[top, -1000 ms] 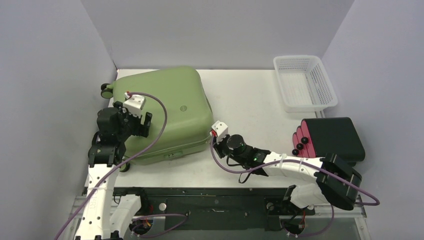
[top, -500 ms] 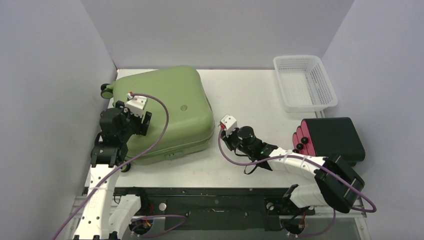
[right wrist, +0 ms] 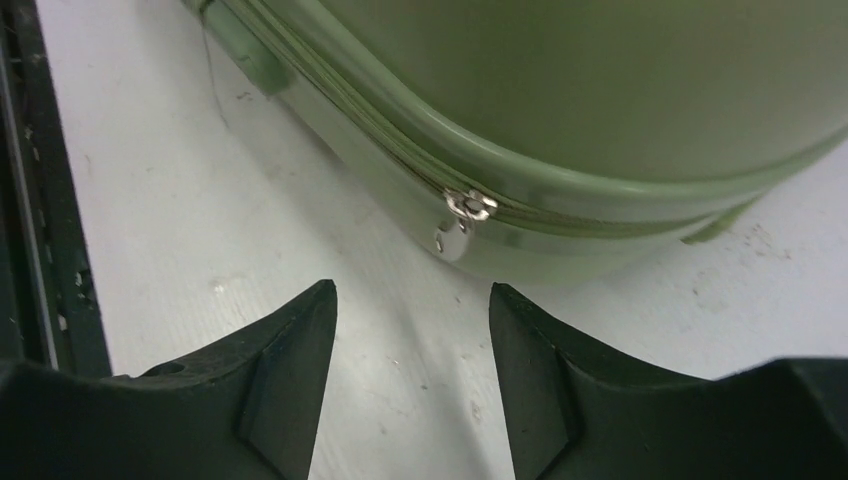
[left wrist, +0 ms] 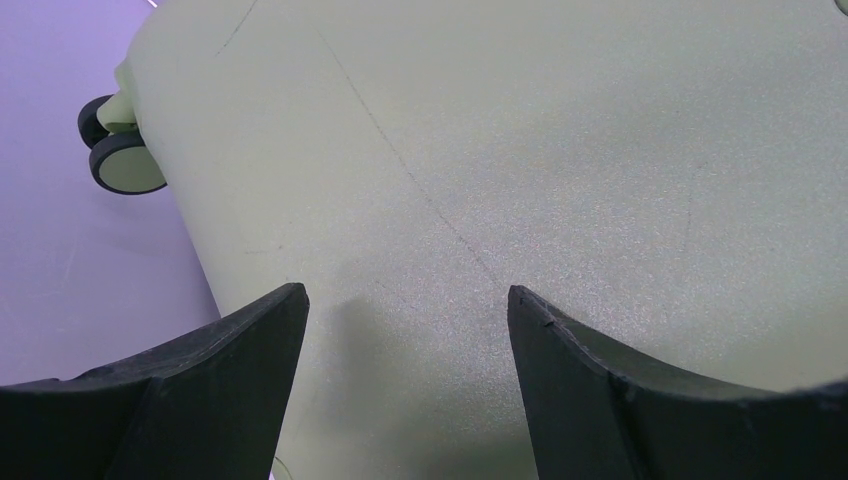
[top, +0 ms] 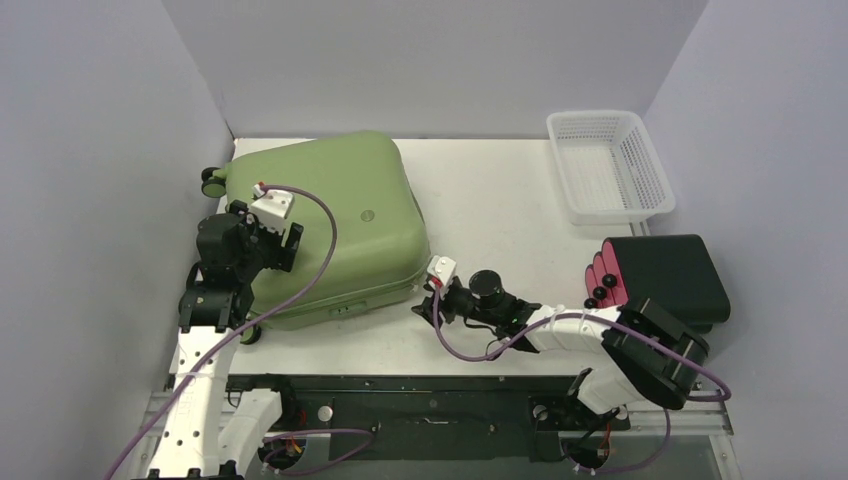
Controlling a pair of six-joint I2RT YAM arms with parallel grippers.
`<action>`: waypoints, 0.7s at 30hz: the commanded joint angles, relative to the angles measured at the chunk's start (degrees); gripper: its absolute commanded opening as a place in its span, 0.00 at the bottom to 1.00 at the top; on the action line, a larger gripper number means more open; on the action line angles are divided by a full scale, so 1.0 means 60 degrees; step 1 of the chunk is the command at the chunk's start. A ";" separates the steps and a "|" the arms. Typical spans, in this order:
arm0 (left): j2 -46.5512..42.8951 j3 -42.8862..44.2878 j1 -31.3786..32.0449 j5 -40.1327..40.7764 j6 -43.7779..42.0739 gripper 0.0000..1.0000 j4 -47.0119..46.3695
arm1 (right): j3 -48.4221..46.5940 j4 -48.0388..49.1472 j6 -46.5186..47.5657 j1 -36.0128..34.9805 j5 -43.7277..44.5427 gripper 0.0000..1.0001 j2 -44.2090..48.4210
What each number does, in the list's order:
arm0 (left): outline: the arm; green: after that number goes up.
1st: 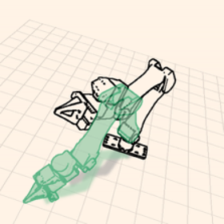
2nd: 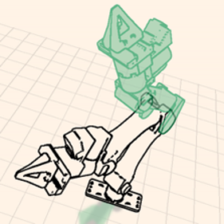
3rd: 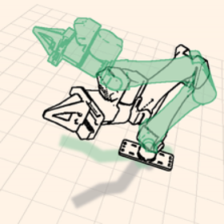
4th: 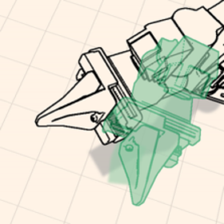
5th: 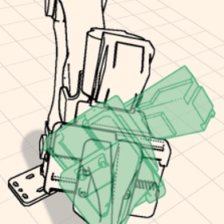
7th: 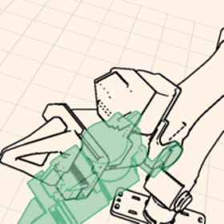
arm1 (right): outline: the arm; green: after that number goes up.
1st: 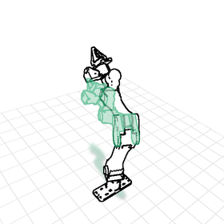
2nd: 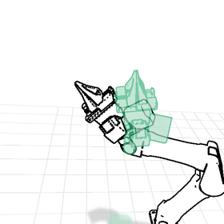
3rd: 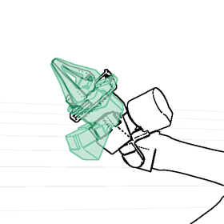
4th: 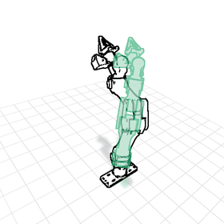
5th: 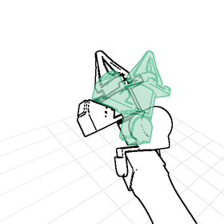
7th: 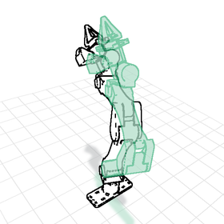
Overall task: Open, take out, and arrange the luggage
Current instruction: Unzip the luggage at the center of the board.
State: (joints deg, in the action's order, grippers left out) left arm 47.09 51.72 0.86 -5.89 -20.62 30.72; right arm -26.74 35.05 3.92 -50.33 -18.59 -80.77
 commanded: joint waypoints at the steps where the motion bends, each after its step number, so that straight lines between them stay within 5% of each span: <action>1: 0.0315 -0.0409 -0.0083 -0.0201 -0.0225 0.71 0.2675 | -0.0750 0.1307 -0.0916 -0.0539 0.0750 0.54 -0.0442; 8: 0.0250 -0.0398 -0.0077 -0.0333 -0.0251 0.71 0.2713 | -0.1215 0.1345 -0.1118 -0.1158 0.3875 0.46 -0.0844; 17: 0.0150 -0.0407 -0.0063 -0.0393 -0.0341 0.71 0.2782 | -0.1081 0.1419 -0.0933 -0.1199 0.4826 0.02 -0.0752; 21: 0.0115 -0.0357 -0.0056 -0.0431 -0.0410 0.71 0.2895 | -0.1045 0.1102 -0.0734 -0.0935 0.4661 0.00 -0.0438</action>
State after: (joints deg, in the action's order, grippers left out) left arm 46.44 51.77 0.58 -7.33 -21.32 31.64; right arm -30.74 37.17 -1.78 -58.08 6.00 -85.93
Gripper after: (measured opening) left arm 0.709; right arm 0.008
